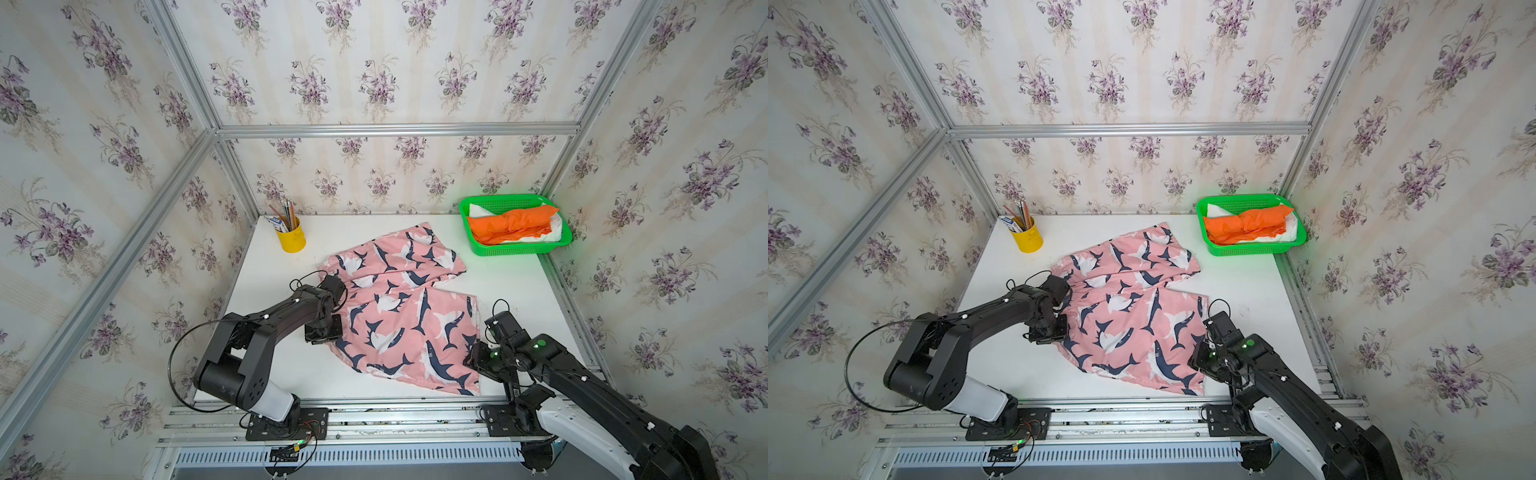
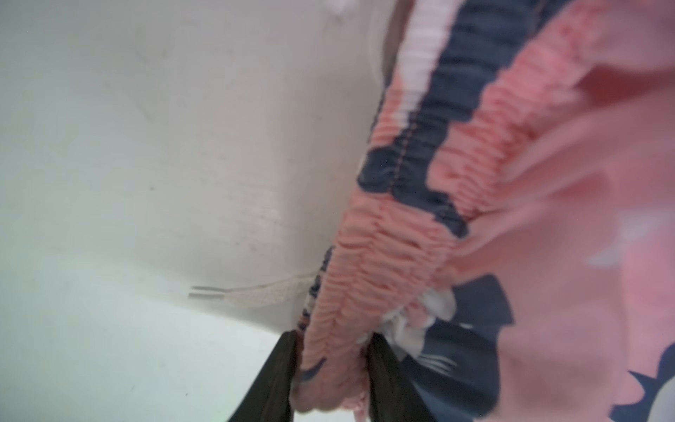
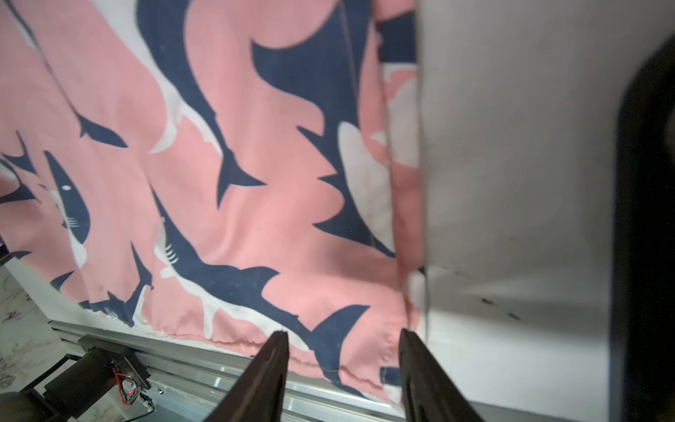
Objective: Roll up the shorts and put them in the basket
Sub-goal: Fold the shorts at the center of the board.
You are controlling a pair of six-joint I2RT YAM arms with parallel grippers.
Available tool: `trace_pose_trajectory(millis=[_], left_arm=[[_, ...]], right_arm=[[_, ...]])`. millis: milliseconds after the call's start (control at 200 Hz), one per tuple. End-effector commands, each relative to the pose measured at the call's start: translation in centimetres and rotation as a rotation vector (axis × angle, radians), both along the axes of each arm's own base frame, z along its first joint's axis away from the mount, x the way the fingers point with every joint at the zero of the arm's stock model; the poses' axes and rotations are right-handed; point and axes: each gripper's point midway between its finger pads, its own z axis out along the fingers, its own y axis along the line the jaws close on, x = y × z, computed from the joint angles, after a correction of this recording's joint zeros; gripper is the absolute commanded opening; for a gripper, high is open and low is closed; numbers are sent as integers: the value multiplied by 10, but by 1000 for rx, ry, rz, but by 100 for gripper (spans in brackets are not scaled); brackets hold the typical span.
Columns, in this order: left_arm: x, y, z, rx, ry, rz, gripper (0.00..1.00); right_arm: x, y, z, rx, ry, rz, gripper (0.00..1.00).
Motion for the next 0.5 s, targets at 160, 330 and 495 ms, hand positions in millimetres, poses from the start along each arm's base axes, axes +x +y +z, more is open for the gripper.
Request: trace_pose_trajectory(millis=[160, 330, 495], left_arm=[[-10, 8, 17, 29, 8, 26, 61], [-14, 6, 10, 14, 19, 26, 56], [-15, 4, -4, 13, 55, 21, 46]], right_arm=[[-35, -1, -8, -13, 150, -25, 52], [-36, 6, -16, 8, 173, -16, 47], [-32, 17, -24, 59, 177, -14, 16]])
